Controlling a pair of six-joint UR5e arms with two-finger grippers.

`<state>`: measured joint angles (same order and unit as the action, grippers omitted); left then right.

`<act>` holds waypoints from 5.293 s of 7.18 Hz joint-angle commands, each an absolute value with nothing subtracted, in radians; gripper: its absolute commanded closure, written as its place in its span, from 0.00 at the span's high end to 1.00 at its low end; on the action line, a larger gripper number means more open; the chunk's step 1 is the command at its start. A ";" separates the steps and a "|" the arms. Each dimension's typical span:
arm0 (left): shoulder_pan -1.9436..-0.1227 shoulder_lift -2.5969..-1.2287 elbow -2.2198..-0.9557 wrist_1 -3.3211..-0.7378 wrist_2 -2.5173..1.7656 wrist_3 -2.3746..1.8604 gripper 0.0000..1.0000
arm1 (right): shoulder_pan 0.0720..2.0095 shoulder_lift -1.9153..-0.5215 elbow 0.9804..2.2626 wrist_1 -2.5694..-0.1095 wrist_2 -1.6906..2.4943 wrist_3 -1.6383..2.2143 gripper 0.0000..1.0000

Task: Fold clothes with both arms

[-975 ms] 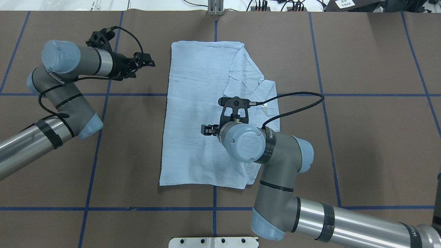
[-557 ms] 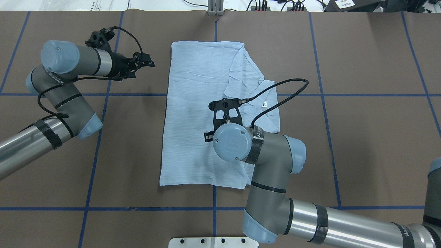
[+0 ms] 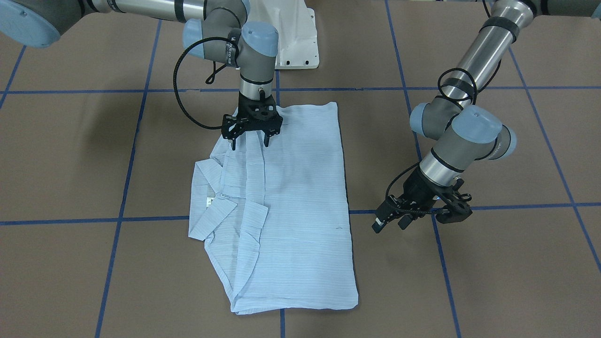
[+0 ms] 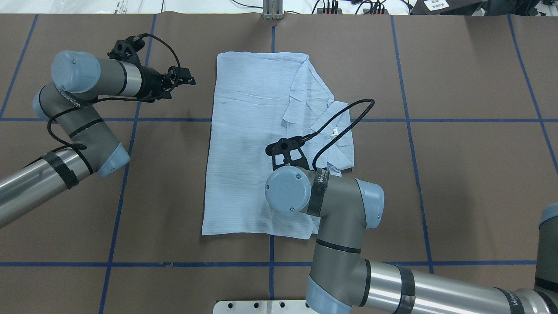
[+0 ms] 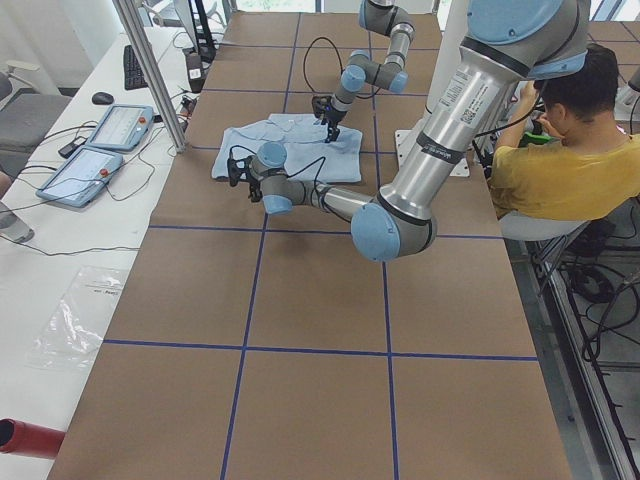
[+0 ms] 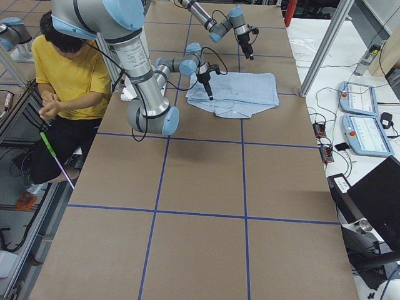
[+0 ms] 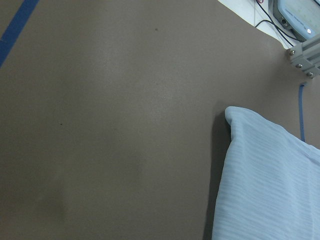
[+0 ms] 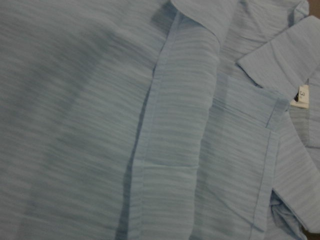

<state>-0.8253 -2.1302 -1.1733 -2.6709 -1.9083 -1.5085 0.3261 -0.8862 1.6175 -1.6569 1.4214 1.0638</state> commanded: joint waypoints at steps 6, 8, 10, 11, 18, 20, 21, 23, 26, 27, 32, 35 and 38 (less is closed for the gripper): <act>-0.825 -2.111 -1.195 -2.674 -1.910 -1.508 1.00 | 0.345 -1.216 1.952 -1.709 1.420 0.917 0.97; -0.825 -2.111 -1.209 -2.672 -1.910 -1.509 1.00 | 0.338 -1.206 1.970 -1.704 1.422 1.089 0.97; -0.824 -2.109 -1.218 -2.674 -1.905 -1.511 1.00 | 0.292 -1.154 1.979 -1.695 1.439 1.473 0.95; -0.824 -2.109 -1.218 -2.674 -1.904 -1.511 1.00 | 0.253 -1.141 1.980 -1.689 1.433 1.687 0.91; -0.822 -2.082 -1.238 -2.675 -1.864 -1.519 1.00 | 0.187 -1.155 1.935 -1.499 1.417 2.336 0.80; -0.819 -2.082 -1.238 -2.677 -1.864 -1.523 1.00 | 0.175 -1.152 1.927 -1.494 1.419 2.356 0.80; -0.818 -2.082 -1.238 -2.675 -1.864 -1.523 1.00 | 0.169 -1.152 1.902 -1.491 1.420 2.403 0.78; -0.816 -2.080 -1.238 -2.675 -1.862 -1.523 1.00 | 0.166 -1.147 1.887 -1.491 1.419 2.425 0.77; -0.813 -2.069 -1.238 -2.677 -1.862 -1.523 1.00 | 0.161 -1.144 1.870 -1.491 1.417 2.428 0.74; -0.813 -2.068 -1.238 -2.677 -1.862 -1.523 1.00 | 0.160 -1.144 1.867 -1.490 1.416 2.428 0.74; -0.811 -2.069 -1.238 -2.677 -1.862 -1.523 1.00 | 0.160 -1.135 1.870 -1.488 1.417 2.431 0.00; -0.811 -2.069 -1.256 -2.677 -1.862 -1.543 1.00 | 0.164 -1.134 1.894 -1.483 1.417 2.431 0.00; -0.680 -1.885 -1.554 -2.666 -1.853 -1.725 1.00 | 0.166 -1.155 1.962 -1.499 1.420 2.431 0.00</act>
<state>-0.7456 -1.9866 -1.3972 -2.6719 -1.8563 -1.6567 0.1651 -1.1475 1.9393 -1.4931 1.4200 2.4307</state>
